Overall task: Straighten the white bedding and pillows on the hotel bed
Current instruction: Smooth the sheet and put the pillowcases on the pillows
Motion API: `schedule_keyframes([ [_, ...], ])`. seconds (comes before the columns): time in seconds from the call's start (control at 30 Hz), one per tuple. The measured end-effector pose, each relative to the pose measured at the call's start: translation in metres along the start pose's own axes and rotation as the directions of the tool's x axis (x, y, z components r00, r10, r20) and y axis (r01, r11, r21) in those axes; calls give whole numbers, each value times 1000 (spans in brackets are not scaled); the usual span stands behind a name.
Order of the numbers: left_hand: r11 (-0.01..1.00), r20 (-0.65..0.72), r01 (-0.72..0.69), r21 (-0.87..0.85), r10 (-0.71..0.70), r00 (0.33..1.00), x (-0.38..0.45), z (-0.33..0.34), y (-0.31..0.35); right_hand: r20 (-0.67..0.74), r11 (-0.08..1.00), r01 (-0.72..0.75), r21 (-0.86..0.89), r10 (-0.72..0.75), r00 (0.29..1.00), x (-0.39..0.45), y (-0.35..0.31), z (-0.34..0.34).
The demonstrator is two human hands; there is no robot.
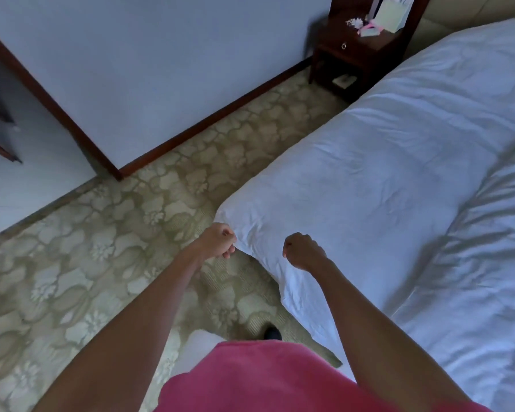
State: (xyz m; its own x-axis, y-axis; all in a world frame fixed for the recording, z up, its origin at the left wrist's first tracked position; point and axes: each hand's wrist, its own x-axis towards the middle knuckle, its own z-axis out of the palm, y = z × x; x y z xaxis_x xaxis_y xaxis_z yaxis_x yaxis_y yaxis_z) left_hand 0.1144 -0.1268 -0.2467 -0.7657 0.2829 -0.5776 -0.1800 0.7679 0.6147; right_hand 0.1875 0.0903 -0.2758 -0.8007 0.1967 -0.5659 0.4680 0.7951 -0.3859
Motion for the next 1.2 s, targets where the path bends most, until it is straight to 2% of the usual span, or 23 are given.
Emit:
schedule_keyframes([
  [0.1, 998, 15, -45, 47, 45, 999, 34, -29, 3, 10, 999, 15, -48, -15, 1000, 33, -24, -18],
  [0.23, 980, 137, -128, 153, 107, 985, 95, -77, 4, 4, 995, -40, -90, 40, 999, 84, -55, -37],
  [0.37, 947, 134, -237, 219, 212, 968, 167, -138, 21, -46, 992, -105, -75, 102, 994, 144, -100, -61],
  [0.57, 886, 321, -339, 317, 236, 917, 256, -227, 47, -108, 953, -257, 161, 276, 955, 220, -172, -104],
  [0.7, 834, 377, -415, 363, 276, 884, 308, -281, 84, -194, 926, -255, 279, 314, 929, 250, -211, -139],
  [0.9, 764, 487, -551, 336, 360, 796, 369, -299, 150, -181, 875, -365, 318, 434, 883, 283, -229, -179],
  [1.03, 712, 564, -620, 331, 378, 735, 415, -307, 185, -186, 844, -404, 354, 487, 853, 334, -230, -200],
  [1.2, 723, 581, -604, 336, 346, 737, 507, -342, 221, -123, 857, -381, 347, 444, 887, 446, -245, -238],
])
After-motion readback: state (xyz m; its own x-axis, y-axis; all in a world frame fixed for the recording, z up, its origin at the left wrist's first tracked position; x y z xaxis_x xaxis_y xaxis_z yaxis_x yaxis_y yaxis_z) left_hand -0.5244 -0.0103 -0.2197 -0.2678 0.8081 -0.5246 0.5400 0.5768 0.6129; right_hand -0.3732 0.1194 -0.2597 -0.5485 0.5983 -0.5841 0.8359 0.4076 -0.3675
